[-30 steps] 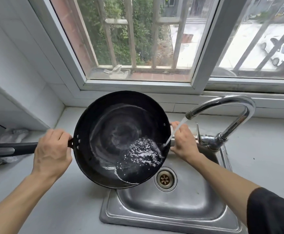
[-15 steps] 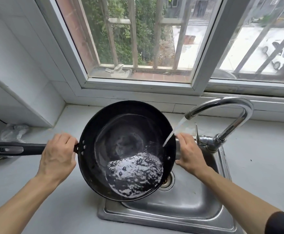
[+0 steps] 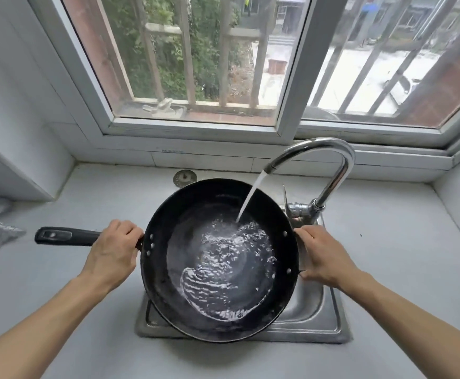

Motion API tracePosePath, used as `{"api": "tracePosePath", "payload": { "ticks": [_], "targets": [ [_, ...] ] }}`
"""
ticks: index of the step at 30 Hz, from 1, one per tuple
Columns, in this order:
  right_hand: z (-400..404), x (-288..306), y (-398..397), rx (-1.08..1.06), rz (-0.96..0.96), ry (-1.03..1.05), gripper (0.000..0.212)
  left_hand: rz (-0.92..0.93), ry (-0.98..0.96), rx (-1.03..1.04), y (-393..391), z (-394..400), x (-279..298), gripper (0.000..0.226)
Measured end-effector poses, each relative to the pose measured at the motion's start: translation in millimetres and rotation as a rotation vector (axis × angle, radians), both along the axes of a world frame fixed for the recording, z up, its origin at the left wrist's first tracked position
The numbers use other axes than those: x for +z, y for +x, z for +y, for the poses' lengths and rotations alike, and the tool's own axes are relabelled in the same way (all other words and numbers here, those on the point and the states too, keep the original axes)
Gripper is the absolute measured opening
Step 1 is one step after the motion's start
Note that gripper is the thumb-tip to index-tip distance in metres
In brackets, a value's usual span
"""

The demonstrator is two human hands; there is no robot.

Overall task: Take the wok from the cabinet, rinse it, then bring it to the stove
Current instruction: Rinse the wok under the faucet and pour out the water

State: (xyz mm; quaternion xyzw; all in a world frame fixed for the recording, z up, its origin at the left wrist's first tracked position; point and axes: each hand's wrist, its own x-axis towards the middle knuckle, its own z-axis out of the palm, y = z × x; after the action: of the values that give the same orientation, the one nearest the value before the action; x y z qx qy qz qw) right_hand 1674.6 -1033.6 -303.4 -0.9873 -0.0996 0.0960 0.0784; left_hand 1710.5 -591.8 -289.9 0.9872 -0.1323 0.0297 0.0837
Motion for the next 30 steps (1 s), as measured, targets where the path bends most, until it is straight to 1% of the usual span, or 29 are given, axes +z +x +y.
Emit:
{"api": "tracePosePath", "payload": {
  "ticks": [9, 13, 18, 25, 30],
  "targets": [
    [-34, 54, -35, -0.080, 0.081, -0.187, 0.102, 0.072, -0.080, -0.089, 3, -45, -18, 0.016],
    [-44, 79, -45, -0.103, 0.078, -0.253, 0.098, 0.104, -0.137, -0.111, 6, -65, -27, 0.020],
    [-51, 103, -56, -0.135, 0.072, -0.314, 0.094, 0.130, -0.238, -0.165, 16, -83, -39, 0.017],
    [-50, 127, -58, -0.149, 0.126, -0.439, 0.084, 0.158, -0.265, -0.225, 32, -101, -52, 0.024],
    [-50, 146, -55, -0.182, 0.164, -0.477, 0.078, 0.179, -0.288, -0.280, 44, -114, -55, 0.025]
  ]
}}
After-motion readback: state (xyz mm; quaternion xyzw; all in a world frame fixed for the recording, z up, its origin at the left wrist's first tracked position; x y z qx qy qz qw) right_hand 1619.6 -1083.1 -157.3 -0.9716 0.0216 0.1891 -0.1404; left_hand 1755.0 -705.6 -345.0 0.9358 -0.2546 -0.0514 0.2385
